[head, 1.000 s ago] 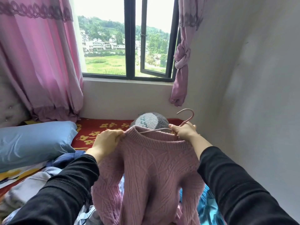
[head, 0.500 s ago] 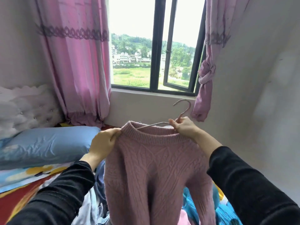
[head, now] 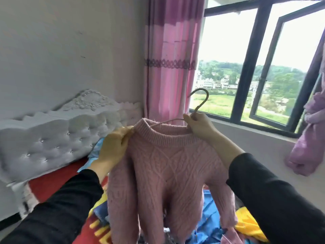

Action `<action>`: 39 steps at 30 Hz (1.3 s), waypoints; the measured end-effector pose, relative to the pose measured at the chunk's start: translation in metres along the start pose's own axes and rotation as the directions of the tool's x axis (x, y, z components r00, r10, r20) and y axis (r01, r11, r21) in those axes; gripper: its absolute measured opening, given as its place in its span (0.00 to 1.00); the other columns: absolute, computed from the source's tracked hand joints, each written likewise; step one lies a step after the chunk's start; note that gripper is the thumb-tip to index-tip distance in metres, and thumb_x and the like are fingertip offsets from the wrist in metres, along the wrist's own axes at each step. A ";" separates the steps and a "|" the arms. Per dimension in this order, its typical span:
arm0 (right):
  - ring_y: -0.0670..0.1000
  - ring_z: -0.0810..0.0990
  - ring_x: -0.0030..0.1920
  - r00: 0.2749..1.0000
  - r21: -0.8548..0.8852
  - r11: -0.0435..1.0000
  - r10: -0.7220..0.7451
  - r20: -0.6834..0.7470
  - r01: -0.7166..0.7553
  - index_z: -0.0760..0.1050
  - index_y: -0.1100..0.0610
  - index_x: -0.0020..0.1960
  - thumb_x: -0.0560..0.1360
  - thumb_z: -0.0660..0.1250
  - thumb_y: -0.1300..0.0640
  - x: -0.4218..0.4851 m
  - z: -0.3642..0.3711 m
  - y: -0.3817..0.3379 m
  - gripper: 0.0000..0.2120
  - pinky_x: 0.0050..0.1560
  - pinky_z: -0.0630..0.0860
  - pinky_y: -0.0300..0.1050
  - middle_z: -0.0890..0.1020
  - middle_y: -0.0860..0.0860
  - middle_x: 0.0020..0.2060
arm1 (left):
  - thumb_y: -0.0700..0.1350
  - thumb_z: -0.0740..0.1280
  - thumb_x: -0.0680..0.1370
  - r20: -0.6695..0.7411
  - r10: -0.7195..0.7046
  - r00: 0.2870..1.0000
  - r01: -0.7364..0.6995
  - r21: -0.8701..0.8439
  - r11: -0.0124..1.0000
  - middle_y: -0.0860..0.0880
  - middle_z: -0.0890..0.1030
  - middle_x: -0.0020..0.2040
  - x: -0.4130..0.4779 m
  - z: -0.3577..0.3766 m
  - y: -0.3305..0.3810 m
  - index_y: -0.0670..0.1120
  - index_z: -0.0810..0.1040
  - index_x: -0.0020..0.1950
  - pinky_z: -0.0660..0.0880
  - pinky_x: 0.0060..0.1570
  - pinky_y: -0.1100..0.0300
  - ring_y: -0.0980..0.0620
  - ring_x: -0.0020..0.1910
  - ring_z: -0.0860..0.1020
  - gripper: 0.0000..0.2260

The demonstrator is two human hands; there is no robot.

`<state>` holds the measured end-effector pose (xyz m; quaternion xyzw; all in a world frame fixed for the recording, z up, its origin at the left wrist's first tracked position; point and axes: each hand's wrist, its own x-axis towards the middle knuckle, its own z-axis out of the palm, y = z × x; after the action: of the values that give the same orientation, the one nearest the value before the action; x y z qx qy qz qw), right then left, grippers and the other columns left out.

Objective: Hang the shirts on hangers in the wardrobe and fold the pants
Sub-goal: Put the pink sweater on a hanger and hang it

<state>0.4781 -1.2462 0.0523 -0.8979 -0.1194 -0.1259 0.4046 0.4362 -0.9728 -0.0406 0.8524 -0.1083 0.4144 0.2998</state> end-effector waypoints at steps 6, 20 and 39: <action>0.57 0.79 0.46 0.976 0.088 0.987 -0.149 0.157 0.137 0.74 0.54 0.35 0.78 0.60 0.42 -0.023 0.091 -0.078 0.20 0.63 0.69 0.62 0.78 0.50 0.33 | 0.46 0.61 0.82 -0.046 -0.189 0.981 0.194 0.208 0.959 0.46 0.83 0.55 -0.052 -0.113 -0.044 0.47 0.80 0.62 0.72 0.53 0.59 0.45 0.54 0.80 0.13; 0.51 0.70 0.32 0.669 0.189 0.836 -0.531 0.521 0.516 0.67 0.55 0.33 0.80 0.61 0.52 -0.114 0.366 -0.331 0.18 0.30 0.63 0.42 0.71 0.49 0.29 | 0.42 0.58 0.81 -0.235 -0.616 0.752 0.645 0.451 0.617 0.52 0.82 0.51 -0.200 -0.412 -0.188 0.51 0.80 0.55 0.71 0.44 0.60 0.50 0.50 0.79 0.11; 0.51 0.73 0.31 0.436 0.213 0.629 -0.706 0.557 0.747 0.68 0.56 0.32 0.78 0.65 0.53 -0.183 0.636 -0.643 0.17 0.29 0.65 0.42 0.74 0.50 0.29 | 0.39 0.56 0.77 -0.182 -0.738 0.650 0.706 0.504 0.498 0.57 0.74 0.38 -0.220 -0.680 -0.389 0.63 0.62 0.67 0.66 0.24 0.71 0.59 0.33 0.73 0.24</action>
<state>0.1851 -0.3710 0.0335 -0.7616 -0.6088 -0.0035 0.2220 0.0295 -0.2683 -0.0501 0.8776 0.3682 0.2389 0.1927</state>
